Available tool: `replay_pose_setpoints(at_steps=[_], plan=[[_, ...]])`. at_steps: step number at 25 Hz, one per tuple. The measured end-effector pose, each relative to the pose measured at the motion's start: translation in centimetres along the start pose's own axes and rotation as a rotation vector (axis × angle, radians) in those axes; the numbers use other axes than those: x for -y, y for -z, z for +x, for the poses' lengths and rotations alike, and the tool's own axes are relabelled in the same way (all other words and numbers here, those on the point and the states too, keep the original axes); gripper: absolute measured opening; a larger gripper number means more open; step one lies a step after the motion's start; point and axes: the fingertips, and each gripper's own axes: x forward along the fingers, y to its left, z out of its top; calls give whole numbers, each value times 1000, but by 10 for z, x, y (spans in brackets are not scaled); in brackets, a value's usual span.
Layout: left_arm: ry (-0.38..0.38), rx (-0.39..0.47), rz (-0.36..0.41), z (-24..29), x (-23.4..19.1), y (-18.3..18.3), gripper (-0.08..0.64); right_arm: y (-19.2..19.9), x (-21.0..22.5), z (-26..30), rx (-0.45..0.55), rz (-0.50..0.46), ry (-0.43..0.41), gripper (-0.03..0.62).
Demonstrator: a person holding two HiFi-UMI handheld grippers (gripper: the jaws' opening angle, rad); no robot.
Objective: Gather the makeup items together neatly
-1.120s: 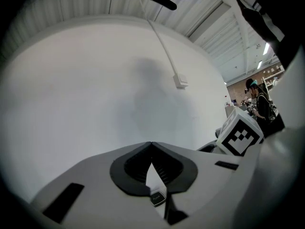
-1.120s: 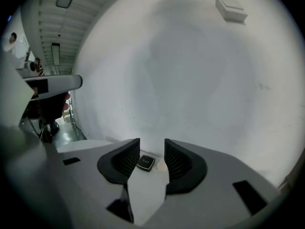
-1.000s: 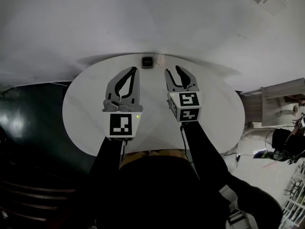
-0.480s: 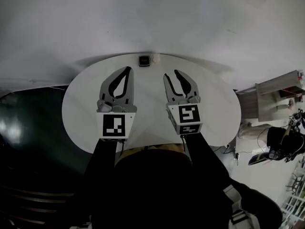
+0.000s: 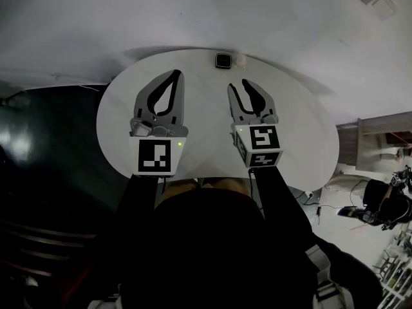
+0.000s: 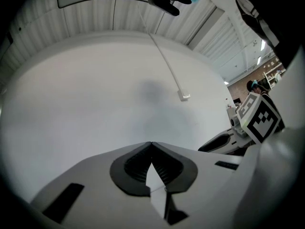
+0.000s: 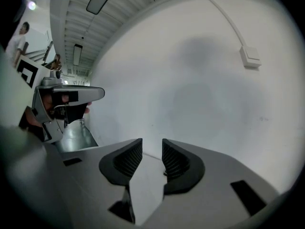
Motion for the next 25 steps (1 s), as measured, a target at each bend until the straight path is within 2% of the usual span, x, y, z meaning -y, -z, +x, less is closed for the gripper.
replay_pose_setpoints(at_steps=[7, 12, 14, 19, 25], plan=[[-54, -26, 3, -37, -42, 18, 17, 0, -56, 19, 2, -9, -58, 144], [-45, -12, 12, -57, -60, 25, 17, 19, -83, 26, -47, -14, -50, 144], [-43, -7, 2, -64, -66, 27, 17, 37, -96, 31, -103, -8, -62, 144], [-41, -25, -12, -77, -76, 40, 17, 105, -140, 49, -314, 9, -140, 156], [-36, -56, -24, -91, -91, 55, 17, 186, -173, 55, -535, 115, -182, 155]])
